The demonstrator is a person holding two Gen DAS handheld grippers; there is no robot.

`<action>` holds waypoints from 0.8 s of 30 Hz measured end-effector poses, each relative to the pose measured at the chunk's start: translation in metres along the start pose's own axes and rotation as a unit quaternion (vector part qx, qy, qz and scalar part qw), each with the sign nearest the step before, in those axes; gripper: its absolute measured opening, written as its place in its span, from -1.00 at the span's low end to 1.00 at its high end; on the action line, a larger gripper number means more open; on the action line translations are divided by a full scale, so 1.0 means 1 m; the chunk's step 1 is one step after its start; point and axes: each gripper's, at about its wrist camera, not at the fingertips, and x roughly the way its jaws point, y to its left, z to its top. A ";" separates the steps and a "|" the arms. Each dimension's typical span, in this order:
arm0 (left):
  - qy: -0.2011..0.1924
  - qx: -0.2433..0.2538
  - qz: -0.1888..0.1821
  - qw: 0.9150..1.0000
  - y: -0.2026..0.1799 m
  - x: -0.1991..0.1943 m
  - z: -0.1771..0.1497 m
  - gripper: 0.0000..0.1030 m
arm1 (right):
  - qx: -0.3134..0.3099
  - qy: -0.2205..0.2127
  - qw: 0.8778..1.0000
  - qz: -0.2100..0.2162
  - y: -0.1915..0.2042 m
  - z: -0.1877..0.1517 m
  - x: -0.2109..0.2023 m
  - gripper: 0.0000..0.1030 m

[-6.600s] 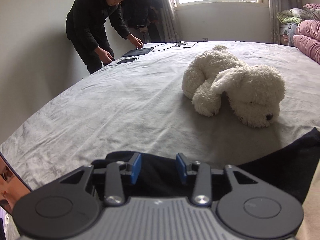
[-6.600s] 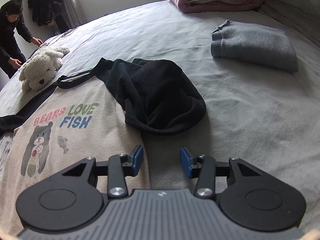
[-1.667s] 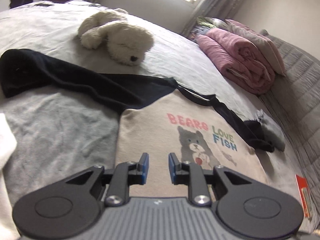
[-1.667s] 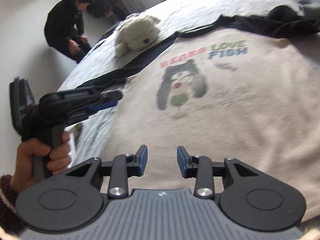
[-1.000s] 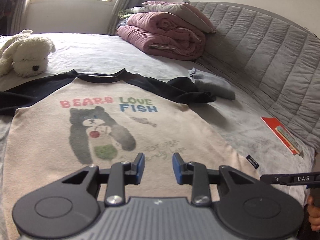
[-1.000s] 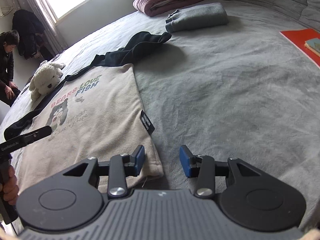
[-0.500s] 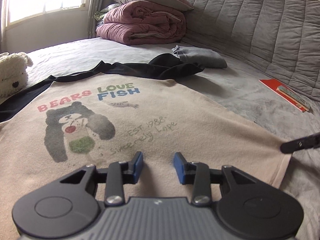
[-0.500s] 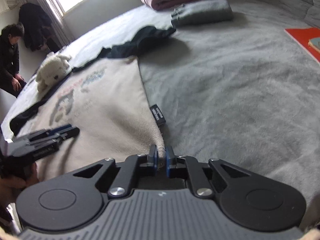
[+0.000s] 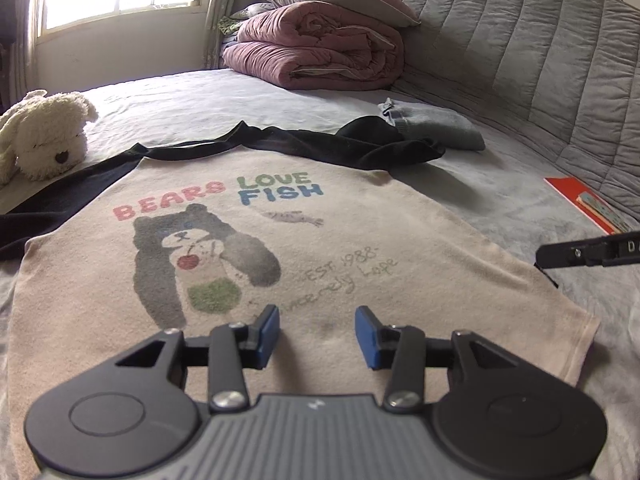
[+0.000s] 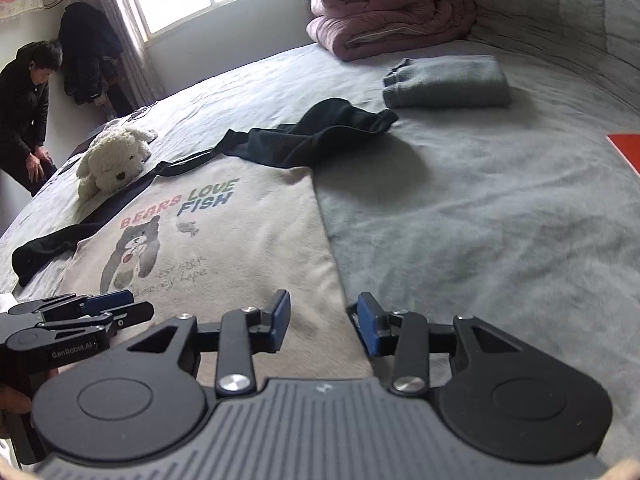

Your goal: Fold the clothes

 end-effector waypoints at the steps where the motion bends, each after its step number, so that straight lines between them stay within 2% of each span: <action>1: -0.001 0.000 0.004 1.000 0.003 -0.001 0.000 -0.17 | -0.006 0.004 1.000 0.005 0.004 0.001 0.009 -0.18; 3: -0.001 -0.002 0.011 1.000 0.009 -0.003 0.000 -0.16 | -0.009 0.017 1.000 0.012 0.007 0.000 0.022 -0.18; 6: 0.002 0.003 0.024 1.000 0.019 -0.005 -0.005 -0.14 | -0.018 0.028 0.999 0.017 0.008 -0.002 0.031 -0.07; 10: 0.003 -0.003 0.010 1.000 0.035 -0.016 -0.012 -0.13 | -0.026 0.049 0.998 0.021 0.009 0.013 0.032 -0.03; 13: 0.025 -0.002 0.007 1.000 0.041 -0.026 -0.014 -0.12 | -0.040 0.049 0.998 0.019 0.015 0.031 0.039 0.06; 15: 0.047 0.009 0.008 0.999 0.043 -0.032 -0.012 -0.02 | -0.043 0.049 0.998 0.024 0.018 0.045 0.047 0.07; 17: 0.068 0.012 0.017 0.998 0.045 -0.037 -0.006 0.05 | -0.038 0.052 0.997 0.039 0.018 0.059 0.055 0.09; 19: 0.079 -0.014 0.033 0.996 0.051 -0.035 0.008 0.07 | -0.032 0.055 0.997 0.051 0.015 0.072 0.061 0.12; 20: 0.082 -0.028 0.043 0.995 0.054 -0.034 0.016 0.19 | -0.030 0.057 0.997 0.052 0.012 0.078 0.064 0.12; 24: 0.053 -0.045 0.058 0.996 0.053 -0.019 0.057 0.28 | -0.026 0.054 0.997 0.045 -0.006 0.108 0.073 0.13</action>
